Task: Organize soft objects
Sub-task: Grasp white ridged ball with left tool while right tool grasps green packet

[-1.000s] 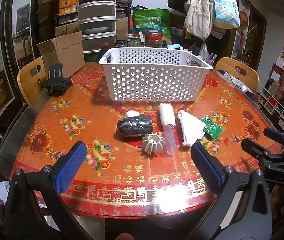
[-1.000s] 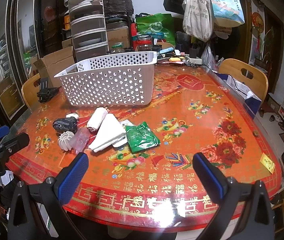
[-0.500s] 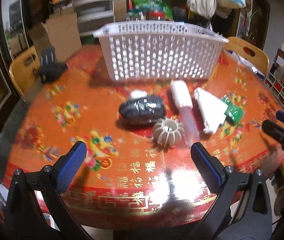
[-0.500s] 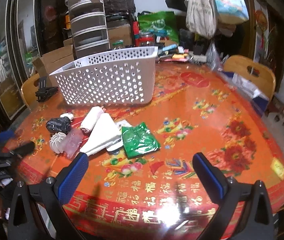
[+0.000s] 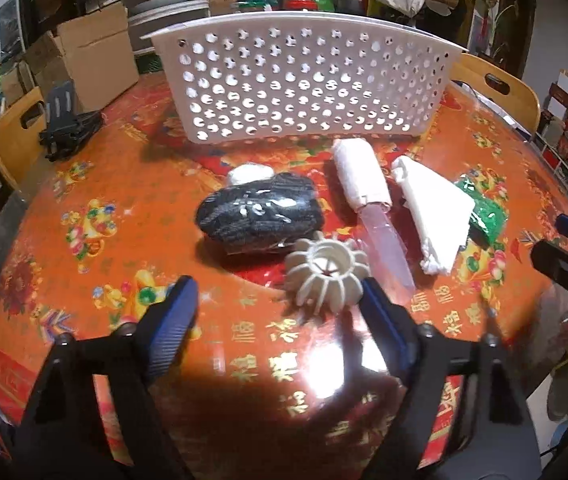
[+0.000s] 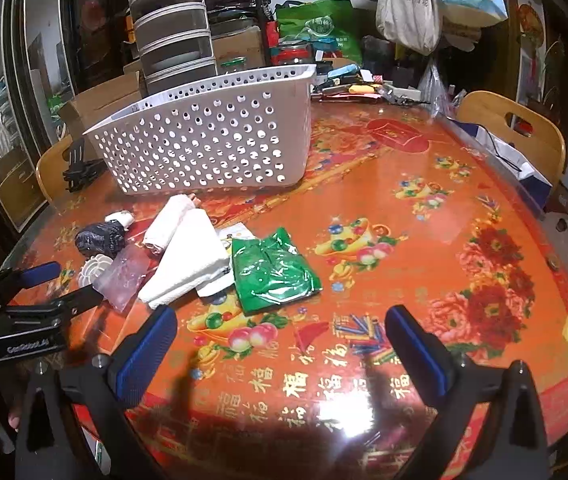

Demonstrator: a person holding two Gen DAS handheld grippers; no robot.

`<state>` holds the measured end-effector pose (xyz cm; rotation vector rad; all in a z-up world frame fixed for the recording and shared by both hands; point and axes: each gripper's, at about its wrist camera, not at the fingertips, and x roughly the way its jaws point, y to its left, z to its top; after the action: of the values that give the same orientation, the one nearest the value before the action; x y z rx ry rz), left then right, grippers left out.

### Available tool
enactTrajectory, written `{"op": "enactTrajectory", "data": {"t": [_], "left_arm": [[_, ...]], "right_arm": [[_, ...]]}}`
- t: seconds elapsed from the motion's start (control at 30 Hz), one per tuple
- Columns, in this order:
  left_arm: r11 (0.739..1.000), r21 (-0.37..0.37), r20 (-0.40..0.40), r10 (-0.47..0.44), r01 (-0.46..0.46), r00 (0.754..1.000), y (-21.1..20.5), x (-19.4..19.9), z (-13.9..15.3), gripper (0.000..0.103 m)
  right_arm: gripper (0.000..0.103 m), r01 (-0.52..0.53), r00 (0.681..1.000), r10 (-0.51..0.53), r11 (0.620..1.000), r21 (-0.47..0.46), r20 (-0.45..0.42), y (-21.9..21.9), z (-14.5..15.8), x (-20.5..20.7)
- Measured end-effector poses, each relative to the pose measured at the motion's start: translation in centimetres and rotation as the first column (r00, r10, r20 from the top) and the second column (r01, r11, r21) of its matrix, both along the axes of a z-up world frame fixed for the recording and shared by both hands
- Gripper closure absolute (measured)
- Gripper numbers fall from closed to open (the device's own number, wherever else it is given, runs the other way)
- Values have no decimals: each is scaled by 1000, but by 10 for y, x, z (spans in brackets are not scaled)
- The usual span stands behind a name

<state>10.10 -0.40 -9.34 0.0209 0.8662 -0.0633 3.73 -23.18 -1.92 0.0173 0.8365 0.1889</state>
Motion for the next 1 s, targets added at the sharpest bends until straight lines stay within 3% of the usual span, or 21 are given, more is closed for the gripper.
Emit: {"op": "enactTrajectory", "data": {"t": [0.3, 0.6, 1.0], "left_arm": [[999, -11, 12, -47, 47, 999, -10, 6, -2, 46], [995, -46, 16, -84, 85, 996, -10, 10, -5, 65], [993, -56, 31, -99, 101, 995, 0, 12, -5, 67]], "right_arm": [[1, -6, 999, 6, 1000, 3, -32, 1, -9, 16], [19, -46, 996, 44, 999, -18, -77, 13, -19, 37], [39, -86, 991, 78, 993, -78, -111, 22, -26, 52]]}}
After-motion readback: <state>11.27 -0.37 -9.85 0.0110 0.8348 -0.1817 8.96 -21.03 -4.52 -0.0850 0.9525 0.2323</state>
